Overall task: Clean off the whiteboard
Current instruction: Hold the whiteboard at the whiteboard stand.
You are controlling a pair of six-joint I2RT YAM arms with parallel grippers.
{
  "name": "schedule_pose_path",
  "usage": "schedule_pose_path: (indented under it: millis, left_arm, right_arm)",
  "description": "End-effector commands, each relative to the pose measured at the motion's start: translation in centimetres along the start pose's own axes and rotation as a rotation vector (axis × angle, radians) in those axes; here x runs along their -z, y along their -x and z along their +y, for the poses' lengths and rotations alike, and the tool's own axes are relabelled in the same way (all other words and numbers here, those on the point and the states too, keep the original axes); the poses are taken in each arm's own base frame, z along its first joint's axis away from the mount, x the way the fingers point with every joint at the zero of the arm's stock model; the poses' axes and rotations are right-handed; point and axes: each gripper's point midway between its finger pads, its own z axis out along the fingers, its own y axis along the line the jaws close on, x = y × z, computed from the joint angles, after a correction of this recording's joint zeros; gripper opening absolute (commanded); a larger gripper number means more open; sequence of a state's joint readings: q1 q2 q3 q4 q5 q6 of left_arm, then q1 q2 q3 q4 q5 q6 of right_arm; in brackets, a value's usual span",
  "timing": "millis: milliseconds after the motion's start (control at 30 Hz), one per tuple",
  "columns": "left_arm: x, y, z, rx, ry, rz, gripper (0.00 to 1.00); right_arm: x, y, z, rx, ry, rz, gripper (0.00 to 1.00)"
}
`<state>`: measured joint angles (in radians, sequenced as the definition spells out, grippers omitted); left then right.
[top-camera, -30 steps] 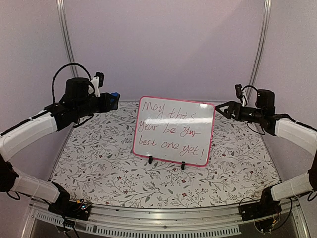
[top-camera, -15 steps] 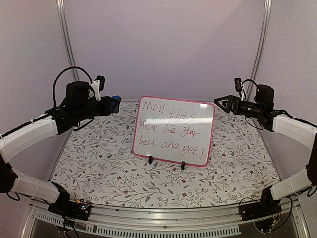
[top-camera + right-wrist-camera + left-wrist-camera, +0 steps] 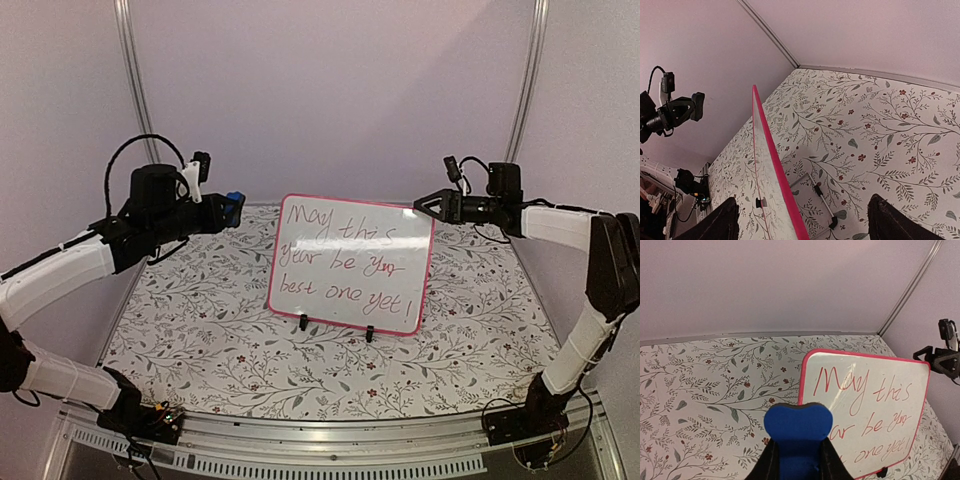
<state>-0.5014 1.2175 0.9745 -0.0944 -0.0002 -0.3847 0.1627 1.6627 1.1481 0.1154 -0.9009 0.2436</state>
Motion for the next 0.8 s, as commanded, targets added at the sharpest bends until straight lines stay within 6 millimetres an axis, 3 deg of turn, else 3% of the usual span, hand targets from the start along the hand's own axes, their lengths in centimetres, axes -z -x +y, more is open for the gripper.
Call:
schedule_pose_path:
  millis: [0,267,567,767]
  left_arm:
    - [0.7,0.5,-1.0,-0.02,-0.039,-0.025,0.15]
    - [0.6,0.4,-0.9,-0.02,-0.038,-0.022,0.15]
    - [0.4,0.3,-1.1,-0.017,-0.054,-0.011,0.15]
    - [0.5,0.4,-1.2,-0.014,-0.061,-0.012,0.15]
  right_arm:
    - [-1.3,0.1,1.5,0.024,0.117,0.032,0.86]
    - [-3.7,-0.9,2.1,0.013,0.194,0.079,0.75]
    - [-4.1,-1.9,2.7,0.003,0.224,0.103,0.36]
    - [-4.1,-2.1,4.8,0.031,0.255,0.108,0.2]
